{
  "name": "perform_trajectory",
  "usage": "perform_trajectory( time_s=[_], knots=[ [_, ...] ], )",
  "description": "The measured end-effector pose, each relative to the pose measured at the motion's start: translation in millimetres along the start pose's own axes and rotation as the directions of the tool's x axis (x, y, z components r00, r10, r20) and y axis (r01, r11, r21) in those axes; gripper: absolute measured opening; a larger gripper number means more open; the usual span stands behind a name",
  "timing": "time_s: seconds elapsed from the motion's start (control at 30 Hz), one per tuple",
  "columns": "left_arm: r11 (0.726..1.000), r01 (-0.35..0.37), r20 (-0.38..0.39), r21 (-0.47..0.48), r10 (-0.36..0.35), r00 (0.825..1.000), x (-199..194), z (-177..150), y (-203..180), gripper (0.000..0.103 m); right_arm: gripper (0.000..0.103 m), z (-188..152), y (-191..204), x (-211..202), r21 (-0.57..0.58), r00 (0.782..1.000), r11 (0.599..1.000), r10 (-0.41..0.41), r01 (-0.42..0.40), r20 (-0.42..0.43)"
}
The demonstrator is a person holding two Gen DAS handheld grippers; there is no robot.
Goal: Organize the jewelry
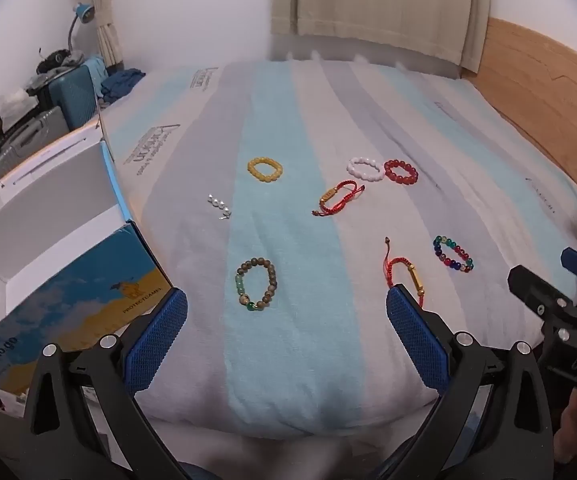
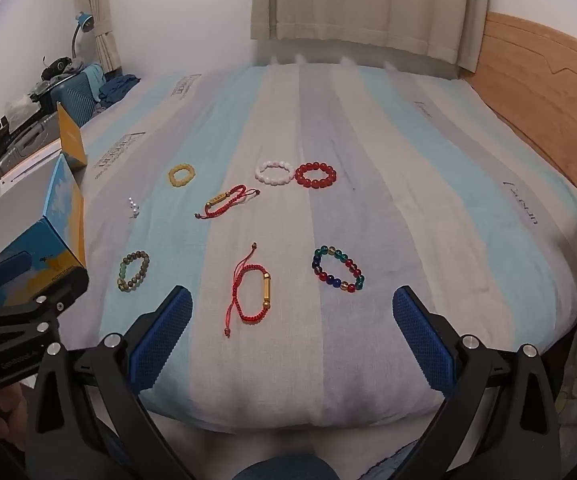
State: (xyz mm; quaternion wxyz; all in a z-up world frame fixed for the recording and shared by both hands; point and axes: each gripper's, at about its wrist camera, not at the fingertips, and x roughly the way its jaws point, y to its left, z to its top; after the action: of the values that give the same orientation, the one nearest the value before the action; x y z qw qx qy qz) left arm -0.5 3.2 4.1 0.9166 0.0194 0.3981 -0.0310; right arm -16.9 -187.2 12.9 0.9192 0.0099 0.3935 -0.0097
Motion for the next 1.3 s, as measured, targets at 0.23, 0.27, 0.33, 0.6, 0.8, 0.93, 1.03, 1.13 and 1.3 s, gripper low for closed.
perform_trajectory(
  time_s=[0.23,0.27,0.33,0.6,0.8,0.93,1.03,1.13,1.3],
  knots=[
    [1.0,0.005,-0.009,0.006,-0.005,1.0,1,0,-1,0.097,0.096,-1,-3,3,0.007,1.0,1.0,0.0,0.0,-0.011],
    [1.0,0.006,-0.008,0.008,-0.006,1.0,1,-1,-1,0.097,0.096,-1,-4,3,0.006,1.0,1.0,0.001,-0.001,-0.01],
    [1.0,0.012,-0.011,0.008,-0.012,1.0,1,-1,0,0.097,0.096,0,-4,2,0.006,1.0,1.0,0.002,-0.002,-0.009],
    [1.0,0.03,-0.022,-0.002,-0.03,0.999,-2,-2,1,0.097,0.096,1,-3,-4,0.0,1.0,1.0,0.006,-0.006,-0.003],
    [0.999,0.032,-0.016,0.0,-0.032,0.999,-5,-2,0,0.097,0.096,1,-1,-9,-0.012,1.0,1.0,0.005,-0.005,0.002],
    [0.999,0.032,-0.018,0.001,-0.032,0.999,-4,-2,-1,0.097,0.096,1,-1,-10,-0.008,1.0,1.0,0.008,-0.008,0.006],
    [0.999,0.033,-0.02,-0.001,-0.033,0.999,-4,-1,-1,0.097,0.096,2,-2,-11,-0.006,1.0,1.0,0.008,-0.007,0.006],
    [0.999,0.038,-0.023,-0.009,-0.038,0.999,-4,-1,0,0.097,0.096,2,-2,-11,-0.006,1.0,1.0,0.008,-0.008,0.004],
    [0.999,0.041,-0.023,-0.007,-0.041,0.999,-4,-2,-1,0.097,0.096,2,0,-11,-0.002,1.0,1.0,0.006,-0.006,0.001]
  ],
)
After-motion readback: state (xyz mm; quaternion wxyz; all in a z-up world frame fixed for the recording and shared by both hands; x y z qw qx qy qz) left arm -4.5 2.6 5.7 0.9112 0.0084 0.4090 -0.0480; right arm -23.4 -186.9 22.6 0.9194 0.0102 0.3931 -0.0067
